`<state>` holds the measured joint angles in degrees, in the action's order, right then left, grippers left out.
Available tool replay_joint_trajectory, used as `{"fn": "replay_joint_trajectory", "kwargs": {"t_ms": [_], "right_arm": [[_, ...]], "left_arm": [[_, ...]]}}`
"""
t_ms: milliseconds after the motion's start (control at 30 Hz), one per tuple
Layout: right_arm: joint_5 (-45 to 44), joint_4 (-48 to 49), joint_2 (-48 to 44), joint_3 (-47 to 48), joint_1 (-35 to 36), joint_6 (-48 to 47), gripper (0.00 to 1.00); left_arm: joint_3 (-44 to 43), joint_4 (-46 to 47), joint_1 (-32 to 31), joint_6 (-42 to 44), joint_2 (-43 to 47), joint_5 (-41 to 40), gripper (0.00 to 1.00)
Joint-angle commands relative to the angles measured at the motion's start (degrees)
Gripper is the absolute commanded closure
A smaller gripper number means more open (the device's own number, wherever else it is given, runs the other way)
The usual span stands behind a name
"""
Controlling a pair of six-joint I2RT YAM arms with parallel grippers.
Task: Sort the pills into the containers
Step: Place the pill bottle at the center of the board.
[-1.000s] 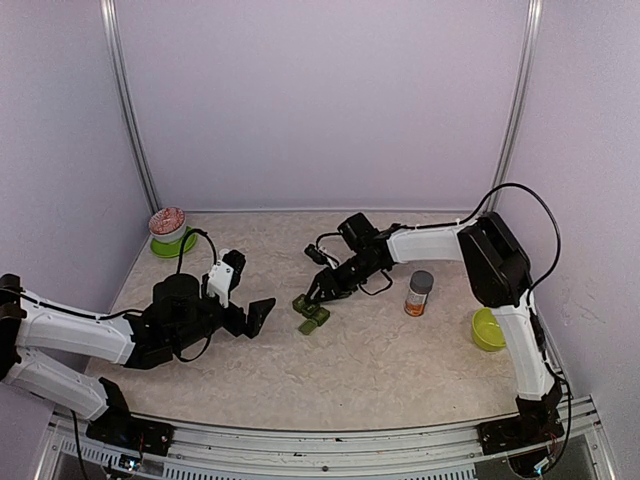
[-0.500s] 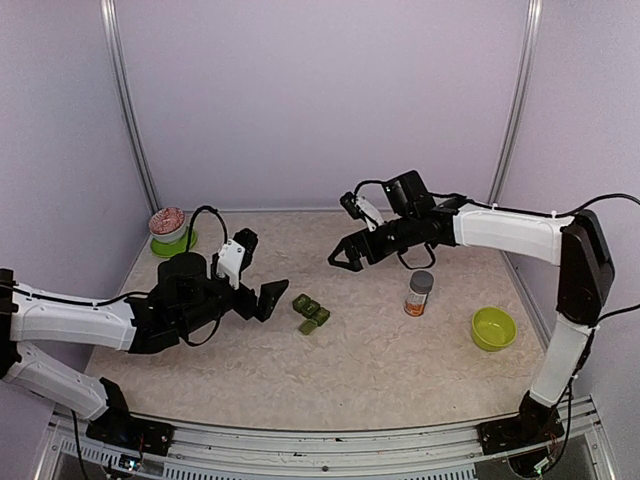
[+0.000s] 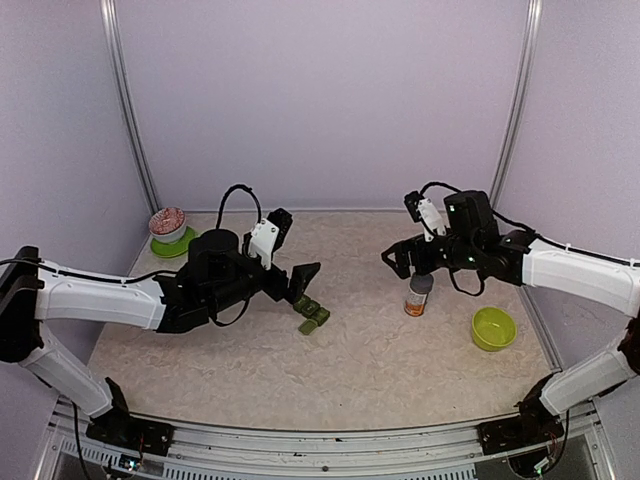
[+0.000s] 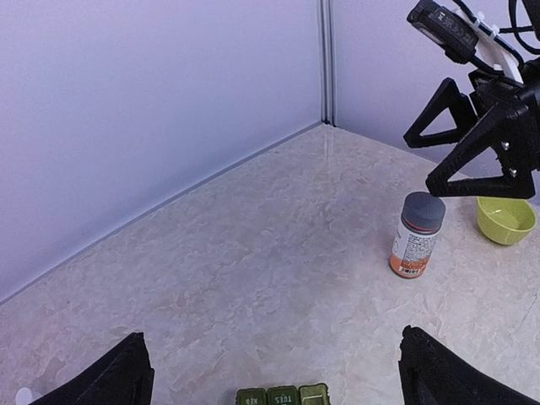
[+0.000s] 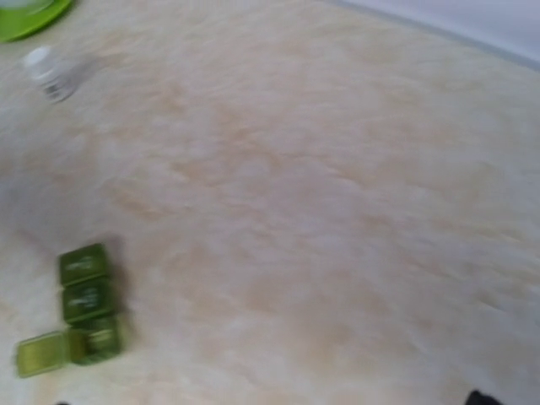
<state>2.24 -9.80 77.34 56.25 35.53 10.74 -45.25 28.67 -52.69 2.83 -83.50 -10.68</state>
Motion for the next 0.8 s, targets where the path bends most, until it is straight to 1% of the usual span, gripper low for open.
{"fn": "replay_joint_trajectory", "kwargs": {"t_ms": [0,167,333,367,567,633,767], "right_arm": [[-7.43,3.51,-4.81,-5.85,-1.78,3.39,0.0],[-7.76,4.63,-8.06,-12.28,-4.37,6.98,0.0],[-6.15,6.11,-7.05,-15.36,-5.94,8.47,0.0],[-4.54,6.89,-6.77,-15.97,-6.18,8.76,0.0],[-2.36,10.17,-3.28,-17.58,-7.26,9.82,0.01],[-1.12,11.84,-1.71,-17.91,-7.38,10.0,0.02],[-1.27,12.97,2.2,-17.3,-7.4,9.96,0.1]], "left_arm": [[-4.77,-0.21,-0.24,0.07,-4.35,4.31,0.01],[-9.93,-4.44,-0.61,-0.21,-8.51,4.91,0.01],[-8.33,-2.63,-0.84,-0.45,-7.77,2.95,0.01],[-7.95,-2.38,-0.84,-0.5,-7.47,2.94,0.01],[-5.72,-2.34,-0.84,-0.75,-5.64,0.76,0.01],[-4.66,-2.06,-0.84,-1.01,-4.98,0.01,0.01],[-3.18,-2.05,-0.84,-0.98,-4.2,-1.08,0.01]]}}
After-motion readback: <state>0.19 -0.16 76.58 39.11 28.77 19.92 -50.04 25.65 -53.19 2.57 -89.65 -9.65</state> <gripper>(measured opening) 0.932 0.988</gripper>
